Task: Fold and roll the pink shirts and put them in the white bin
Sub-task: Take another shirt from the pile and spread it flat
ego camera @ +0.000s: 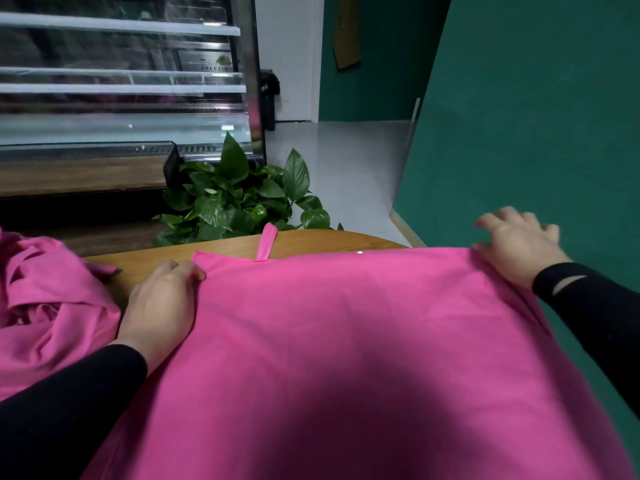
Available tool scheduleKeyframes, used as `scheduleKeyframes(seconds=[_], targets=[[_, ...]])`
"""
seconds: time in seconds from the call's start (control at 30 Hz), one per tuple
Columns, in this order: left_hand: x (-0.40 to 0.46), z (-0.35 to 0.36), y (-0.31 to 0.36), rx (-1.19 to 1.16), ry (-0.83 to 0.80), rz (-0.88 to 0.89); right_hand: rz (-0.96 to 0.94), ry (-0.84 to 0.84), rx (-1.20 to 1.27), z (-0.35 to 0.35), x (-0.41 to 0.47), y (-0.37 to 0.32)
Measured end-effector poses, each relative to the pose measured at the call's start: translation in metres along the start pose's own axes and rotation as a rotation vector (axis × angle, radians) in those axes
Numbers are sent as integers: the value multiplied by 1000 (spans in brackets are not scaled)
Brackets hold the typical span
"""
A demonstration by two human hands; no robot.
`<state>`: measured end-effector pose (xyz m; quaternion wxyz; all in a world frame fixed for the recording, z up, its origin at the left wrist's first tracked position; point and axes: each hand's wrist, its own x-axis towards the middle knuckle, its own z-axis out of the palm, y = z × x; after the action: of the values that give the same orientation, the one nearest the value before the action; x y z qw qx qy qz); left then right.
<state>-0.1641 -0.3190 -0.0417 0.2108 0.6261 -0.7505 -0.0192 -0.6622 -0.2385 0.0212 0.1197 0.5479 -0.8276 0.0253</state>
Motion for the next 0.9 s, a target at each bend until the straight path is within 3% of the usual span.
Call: scheduleKeyframes(seconds=[0.1,0.2,0.27,0.33,0.47,0.6,0.7,0.77,0.83,0.9], targets=[[1,2,0,-4,-4,-4,-197,191,161,-11,-37,-66],[0,1,1,-9,10,-22,-366,-27,349,-10,-94,-143],[1,2,1,0,28,-44,-368,-225,350,1,-127,-175],[1,2,1,8,36,-49,-328,-304,332,12,-143,-184],[5,4,-5,25,22,-25,-336,-254,303,16,-146,-182],[17,-4,-14,175,-106,24,-366,-248,278,17,-146,-188],[19,-15,10,311,-2,33,-372,-238,284,18,-144,-190],[9,-21,38,179,77,70,-379,-239,284,17,-143,-193],[-13,-12,62,18,-2,144,-394,-247,271,17,-141,-194],[-37,0,68,28,-127,164,-412,-243,287,16,-139,-196]])
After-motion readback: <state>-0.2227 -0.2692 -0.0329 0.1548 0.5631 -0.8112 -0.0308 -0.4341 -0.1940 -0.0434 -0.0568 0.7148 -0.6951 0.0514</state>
